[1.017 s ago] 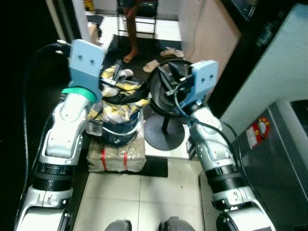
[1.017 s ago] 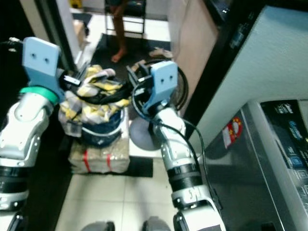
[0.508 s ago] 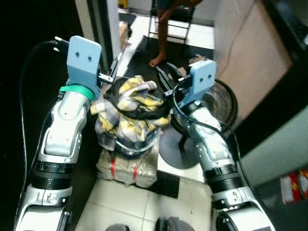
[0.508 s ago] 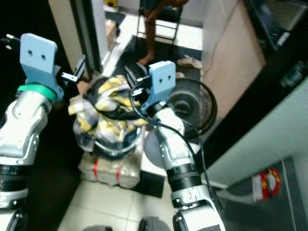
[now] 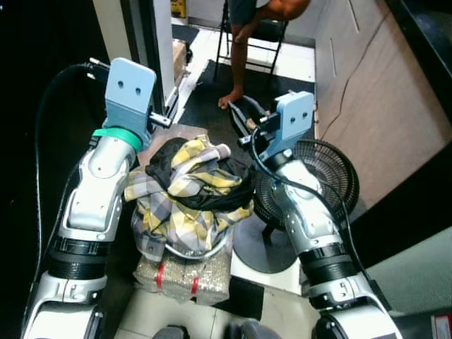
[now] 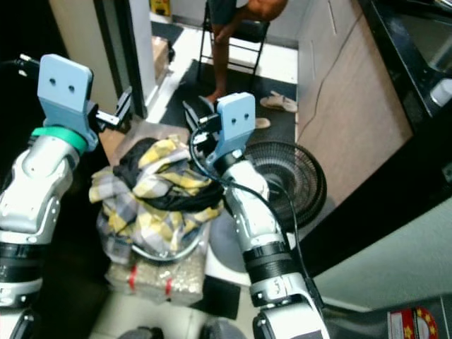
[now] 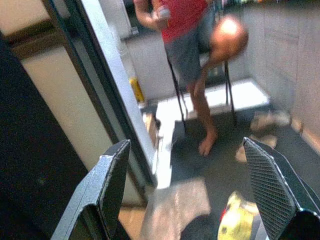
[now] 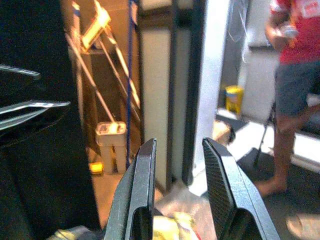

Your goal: Clothes washing

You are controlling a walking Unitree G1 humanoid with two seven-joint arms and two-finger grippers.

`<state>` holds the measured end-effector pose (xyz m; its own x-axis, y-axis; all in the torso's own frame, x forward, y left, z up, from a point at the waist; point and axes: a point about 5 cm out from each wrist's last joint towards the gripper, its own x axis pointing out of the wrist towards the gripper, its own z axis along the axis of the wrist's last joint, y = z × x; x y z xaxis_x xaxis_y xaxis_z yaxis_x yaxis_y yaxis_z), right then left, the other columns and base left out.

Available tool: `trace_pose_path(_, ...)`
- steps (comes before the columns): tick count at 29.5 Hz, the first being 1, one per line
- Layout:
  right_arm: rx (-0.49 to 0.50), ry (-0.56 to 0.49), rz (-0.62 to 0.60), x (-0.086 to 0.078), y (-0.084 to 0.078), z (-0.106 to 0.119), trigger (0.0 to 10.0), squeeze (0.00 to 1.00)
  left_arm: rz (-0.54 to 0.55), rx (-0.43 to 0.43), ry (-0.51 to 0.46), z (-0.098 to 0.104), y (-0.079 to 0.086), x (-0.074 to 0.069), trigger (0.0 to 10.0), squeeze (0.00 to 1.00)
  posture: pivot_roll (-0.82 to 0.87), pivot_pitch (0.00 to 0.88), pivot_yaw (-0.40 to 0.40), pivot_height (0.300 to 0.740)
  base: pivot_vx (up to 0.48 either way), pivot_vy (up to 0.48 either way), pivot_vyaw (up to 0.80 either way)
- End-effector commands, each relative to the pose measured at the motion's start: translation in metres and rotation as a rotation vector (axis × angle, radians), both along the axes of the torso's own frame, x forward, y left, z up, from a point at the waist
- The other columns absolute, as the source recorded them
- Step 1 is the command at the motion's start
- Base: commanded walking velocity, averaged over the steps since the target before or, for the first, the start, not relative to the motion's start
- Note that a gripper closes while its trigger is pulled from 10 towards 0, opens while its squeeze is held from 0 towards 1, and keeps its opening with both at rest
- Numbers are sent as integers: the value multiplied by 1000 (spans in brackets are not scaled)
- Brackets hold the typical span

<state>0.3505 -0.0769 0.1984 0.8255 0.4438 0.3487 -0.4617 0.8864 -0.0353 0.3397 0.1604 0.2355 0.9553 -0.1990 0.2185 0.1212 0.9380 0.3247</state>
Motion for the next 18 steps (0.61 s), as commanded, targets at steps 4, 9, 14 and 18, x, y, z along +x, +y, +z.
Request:
trace_pose_path(4, -37, 116, -35, -3, -8, -37, 10000, 0, -19, 34, 205, -51, 10, -6, 10000, 0, 71, 20, 3, 740, 0, 0, 0)
trace_pose_path(9, -73, 211, -54, -10, -12, -68, 10000, 0, 92, 52, 327, -95, 44, -21, 10000, 0, 74, 19, -1, 740, 0, 0, 0)
trace_pose_path(14, -75, 279, -37, -20, -8, -89, 10000, 0, 210, 100, 290, -109, 66, -31, 10000, 0, 78, 11, -16, 740, 0, 0, 0)
trace_pose_path(18, -75, 304, -34, -23, -7, -98, 10000, 0, 155, 158, 287, -115, 61, -36, 10000, 0, 78, 7, -17, 740, 0, 0, 0)
